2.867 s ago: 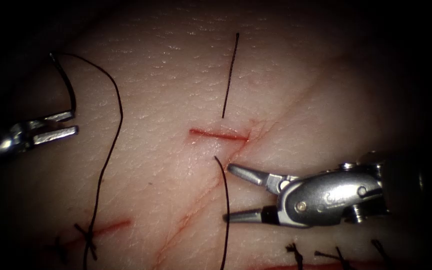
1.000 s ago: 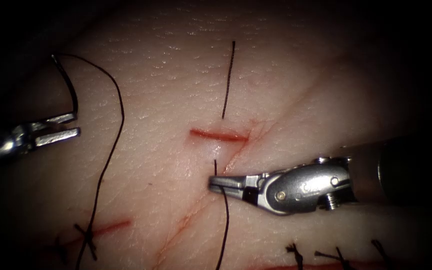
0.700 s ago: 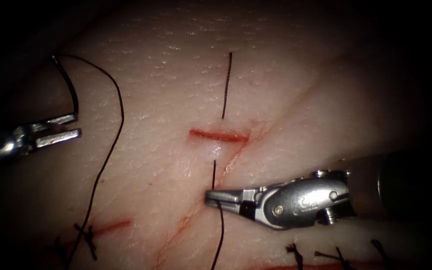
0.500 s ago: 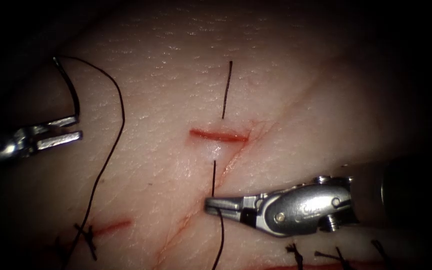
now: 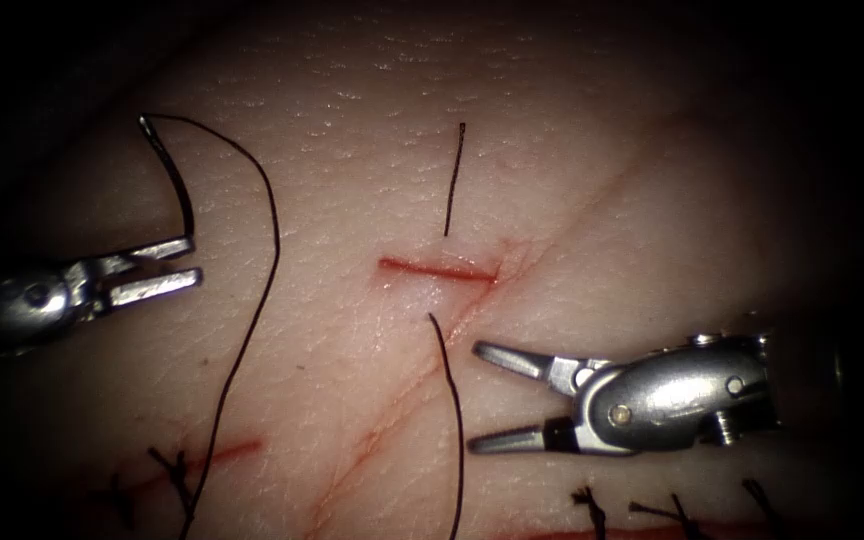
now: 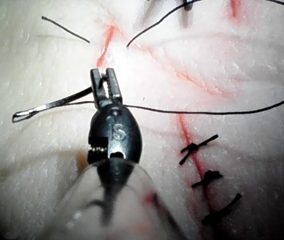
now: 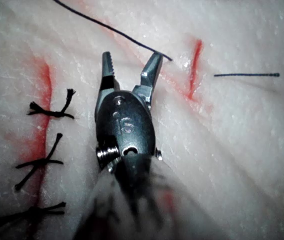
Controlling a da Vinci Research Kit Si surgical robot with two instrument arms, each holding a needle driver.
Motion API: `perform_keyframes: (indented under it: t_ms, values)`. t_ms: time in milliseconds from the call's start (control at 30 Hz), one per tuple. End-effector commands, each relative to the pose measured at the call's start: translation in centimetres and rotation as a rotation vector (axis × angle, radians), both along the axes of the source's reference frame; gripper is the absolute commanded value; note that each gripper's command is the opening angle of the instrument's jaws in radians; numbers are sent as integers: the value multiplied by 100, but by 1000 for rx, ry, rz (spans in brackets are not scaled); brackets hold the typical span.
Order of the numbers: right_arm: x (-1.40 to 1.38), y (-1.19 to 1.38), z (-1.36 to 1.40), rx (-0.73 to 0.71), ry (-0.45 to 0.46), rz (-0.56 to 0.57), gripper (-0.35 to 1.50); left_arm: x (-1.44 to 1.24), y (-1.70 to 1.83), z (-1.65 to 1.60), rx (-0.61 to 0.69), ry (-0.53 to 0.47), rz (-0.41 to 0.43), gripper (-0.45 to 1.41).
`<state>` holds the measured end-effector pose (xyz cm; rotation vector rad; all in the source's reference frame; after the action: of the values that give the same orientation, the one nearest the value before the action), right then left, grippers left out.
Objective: Wound Closure
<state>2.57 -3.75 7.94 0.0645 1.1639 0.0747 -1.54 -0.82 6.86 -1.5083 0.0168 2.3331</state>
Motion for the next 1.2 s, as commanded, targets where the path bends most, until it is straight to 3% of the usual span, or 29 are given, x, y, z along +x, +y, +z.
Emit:
perform_keyframes:
  t_ms: [33, 267, 467, 500, 567, 733, 767, 900, 1100, 1200]
  values:
    - [-13, 8, 1, -1, -25, 7, 136, -10, -3, 7, 3, -2, 7, -45]
    - [-48, 45, -11, 0, -68, 87, 125, -45, -12, 20, -3, -12, 45, -45]
    - [-37, 63, -7, 206, -26, 294, 71, -77, -25, 42, -9, -9, 92, -45]
    - [-33, 64, -5, 251, -3, 310, 57, -81, -26, 45, -6, -8, 96, -45]
    - [-22, 66, 3, 360, 43, 329, 9, -88, -28, 52, 0, -9, 104, -45]
    - [12, 64, 30, 472, 73, 370, -25, -89, -29, 62, 13, -24, 120, -45]
    - [17, 66, 37, 471, 72, 378, -23, -86, -29, 61, 12, -23, 119, -45]
    - [29, 70, 54, 493, 80, 379, 15, -77, -30, 60, 15, -19, 117, -45]
    - [26, 80, 63, 504, 98, 397, 22, -65, -29, 62, 17, -8, 112, -45]
    - [26, 87, 68, 555, 99, 422, 54, -66, -28, 64, 15, -7, 111, -45]
